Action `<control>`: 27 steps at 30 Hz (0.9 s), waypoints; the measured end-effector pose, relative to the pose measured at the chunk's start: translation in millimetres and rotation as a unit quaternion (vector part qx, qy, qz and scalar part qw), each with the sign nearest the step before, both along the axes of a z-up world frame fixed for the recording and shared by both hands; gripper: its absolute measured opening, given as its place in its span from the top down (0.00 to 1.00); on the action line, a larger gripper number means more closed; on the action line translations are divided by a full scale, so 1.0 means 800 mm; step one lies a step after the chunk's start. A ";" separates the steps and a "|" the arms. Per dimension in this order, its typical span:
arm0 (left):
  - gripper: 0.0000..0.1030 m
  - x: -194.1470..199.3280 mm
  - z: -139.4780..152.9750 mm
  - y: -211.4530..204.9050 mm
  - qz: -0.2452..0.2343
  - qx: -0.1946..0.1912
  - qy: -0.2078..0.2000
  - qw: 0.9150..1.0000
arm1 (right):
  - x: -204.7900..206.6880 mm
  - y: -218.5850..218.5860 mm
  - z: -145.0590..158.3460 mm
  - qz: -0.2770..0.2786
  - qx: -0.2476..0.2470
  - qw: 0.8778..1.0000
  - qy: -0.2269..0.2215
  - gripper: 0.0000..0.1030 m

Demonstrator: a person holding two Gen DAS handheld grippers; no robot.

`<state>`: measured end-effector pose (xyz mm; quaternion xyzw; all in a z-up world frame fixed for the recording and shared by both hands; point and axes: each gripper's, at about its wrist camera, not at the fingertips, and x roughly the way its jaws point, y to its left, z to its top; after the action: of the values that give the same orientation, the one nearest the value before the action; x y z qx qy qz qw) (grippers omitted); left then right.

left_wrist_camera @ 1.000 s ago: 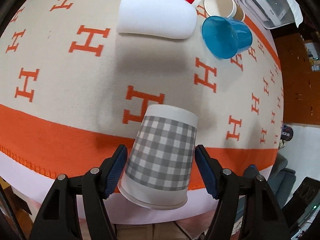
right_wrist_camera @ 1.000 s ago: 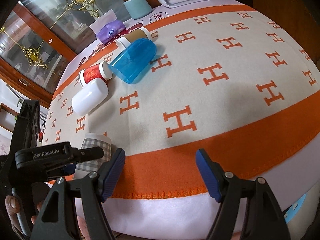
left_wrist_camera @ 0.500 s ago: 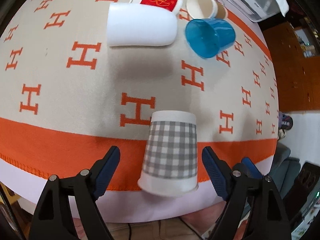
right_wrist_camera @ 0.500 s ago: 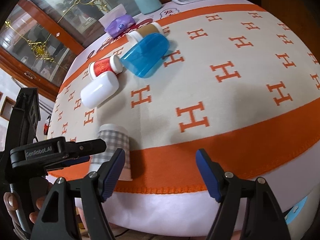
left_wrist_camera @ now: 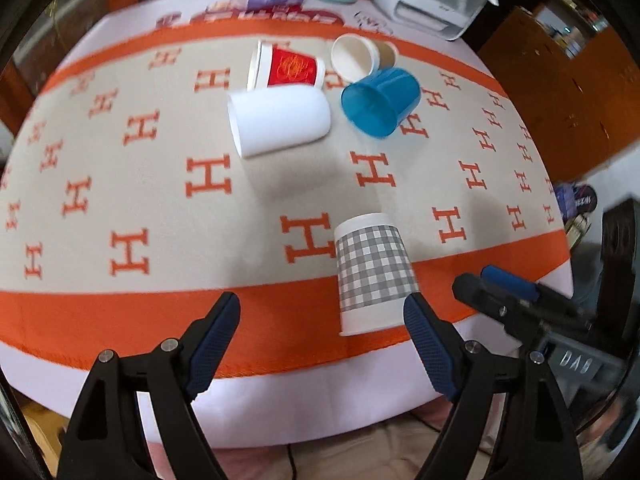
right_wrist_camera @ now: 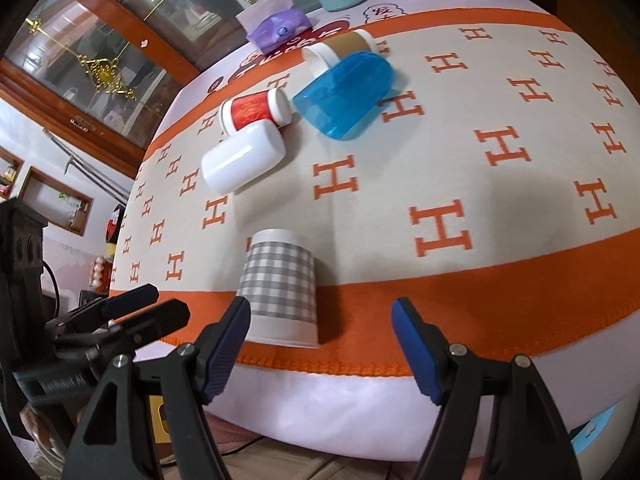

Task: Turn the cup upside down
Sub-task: 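Bring the right gripper to the checkered cup held by the left gripper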

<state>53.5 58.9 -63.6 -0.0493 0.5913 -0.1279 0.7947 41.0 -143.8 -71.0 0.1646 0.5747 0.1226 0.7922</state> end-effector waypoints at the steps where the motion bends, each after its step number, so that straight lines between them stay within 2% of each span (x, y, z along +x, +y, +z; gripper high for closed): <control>1: 0.20 -0.002 0.000 0.000 -0.003 0.001 -0.002 1.000 | 0.001 0.003 0.000 0.004 0.000 1.000 0.002 0.29; 4: 0.20 -0.007 -0.002 0.005 -0.006 -0.002 -0.001 1.000 | 0.004 0.011 -0.002 0.016 0.008 1.000 0.014 0.29; 13: 0.20 -0.010 -0.022 0.016 0.005 0.034 -0.003 0.999 | 0.028 0.037 -0.016 0.046 0.031 0.996 0.065 0.29; 27: 0.20 -0.003 -0.052 0.035 0.019 0.041 0.002 0.999 | 0.068 0.059 -0.050 0.061 0.019 0.988 0.144 0.29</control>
<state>51.0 86.7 -105.0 -0.0284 0.5966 -0.0885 0.7971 95.2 -96.8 -111.3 0.1602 0.6891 0.1567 0.6892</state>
